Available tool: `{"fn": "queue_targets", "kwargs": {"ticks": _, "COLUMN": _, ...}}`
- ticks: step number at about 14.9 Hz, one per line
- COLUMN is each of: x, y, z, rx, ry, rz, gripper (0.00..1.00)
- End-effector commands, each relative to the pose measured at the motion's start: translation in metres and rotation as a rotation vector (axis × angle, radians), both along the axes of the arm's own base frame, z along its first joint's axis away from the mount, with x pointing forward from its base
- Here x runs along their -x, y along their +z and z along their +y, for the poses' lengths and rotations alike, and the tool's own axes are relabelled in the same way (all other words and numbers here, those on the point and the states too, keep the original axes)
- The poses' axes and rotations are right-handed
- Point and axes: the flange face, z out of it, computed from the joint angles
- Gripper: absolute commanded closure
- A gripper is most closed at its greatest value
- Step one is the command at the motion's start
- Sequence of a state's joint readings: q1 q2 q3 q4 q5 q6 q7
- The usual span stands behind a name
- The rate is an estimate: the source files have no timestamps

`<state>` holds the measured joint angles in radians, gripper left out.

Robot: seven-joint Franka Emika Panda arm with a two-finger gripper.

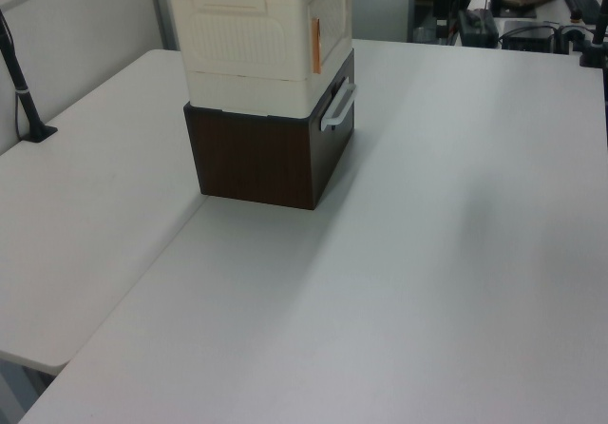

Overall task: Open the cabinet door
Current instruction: 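Move the gripper down toward the cream box's door edge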

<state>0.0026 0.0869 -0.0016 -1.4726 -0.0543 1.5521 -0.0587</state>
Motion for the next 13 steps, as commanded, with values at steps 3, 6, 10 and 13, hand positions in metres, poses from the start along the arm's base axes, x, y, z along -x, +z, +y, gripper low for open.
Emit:
{"fn": "queue_targets", "kwargs": {"ticks": 3, "x": -0.0009, "y": -0.0026, "z": -0.0011, "rx": 0.006, "ry": 0.013, "rz": -0.004, "gripper": 0.00}}
{"fn": "queue_targets", "kwargs": {"ticks": 6, "x": -0.0013, "y": -0.0035, "z": -0.0011, "rx": 0.006, "ry": 0.019, "rz": -0.002, "gripper": 0.00}}
{"fn": "queue_targets", "kwargs": {"ticks": 10, "x": -0.0016, "y": -0.0040, "z": 0.0007, "rx": 0.006, "ry": 0.024, "rz": -0.003, "gripper": 0.00}}
{"fn": "queue_targets", "kwargs": {"ticks": 13, "x": -0.0020, "y": -0.0049, "z": 0.0007, "rx": 0.006, "ry": 0.025, "rz": -0.001, "gripper": 0.00}}
